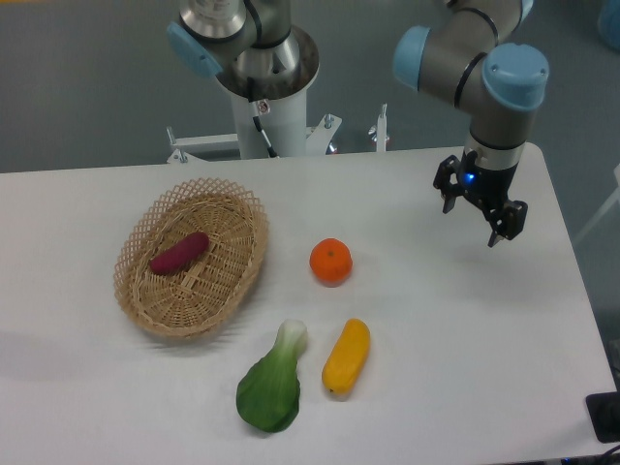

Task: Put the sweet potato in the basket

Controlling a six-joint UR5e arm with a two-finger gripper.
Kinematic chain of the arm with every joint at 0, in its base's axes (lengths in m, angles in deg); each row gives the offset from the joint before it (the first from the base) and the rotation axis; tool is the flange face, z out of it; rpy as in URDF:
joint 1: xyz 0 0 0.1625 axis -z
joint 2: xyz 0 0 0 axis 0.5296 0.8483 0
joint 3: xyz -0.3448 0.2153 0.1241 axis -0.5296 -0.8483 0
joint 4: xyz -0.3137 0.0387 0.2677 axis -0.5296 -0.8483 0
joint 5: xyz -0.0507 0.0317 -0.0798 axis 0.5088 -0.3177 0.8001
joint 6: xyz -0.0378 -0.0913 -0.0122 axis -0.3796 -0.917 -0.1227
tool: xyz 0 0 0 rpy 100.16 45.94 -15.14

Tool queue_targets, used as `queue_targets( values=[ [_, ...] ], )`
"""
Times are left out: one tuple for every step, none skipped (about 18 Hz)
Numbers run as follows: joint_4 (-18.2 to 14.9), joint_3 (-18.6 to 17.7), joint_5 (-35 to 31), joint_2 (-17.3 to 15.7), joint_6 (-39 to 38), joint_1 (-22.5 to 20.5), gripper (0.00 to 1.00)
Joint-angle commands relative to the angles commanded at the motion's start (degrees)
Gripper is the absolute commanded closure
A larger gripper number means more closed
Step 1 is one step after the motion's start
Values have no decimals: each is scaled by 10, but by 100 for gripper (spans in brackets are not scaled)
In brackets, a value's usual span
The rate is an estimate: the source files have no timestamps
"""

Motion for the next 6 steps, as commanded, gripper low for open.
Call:
queue_targets(
  values=[
    [0,0,0,0,0,0,0],
    [0,0,0,0,0,1,0],
    [0,-1,0,0,0,1,0],
    [0,-1,0,0,-1,1,0],
    [0,-1,-1,0,-1,1,0],
    [0,-1,-1,0,0,1,0]
  ],
)
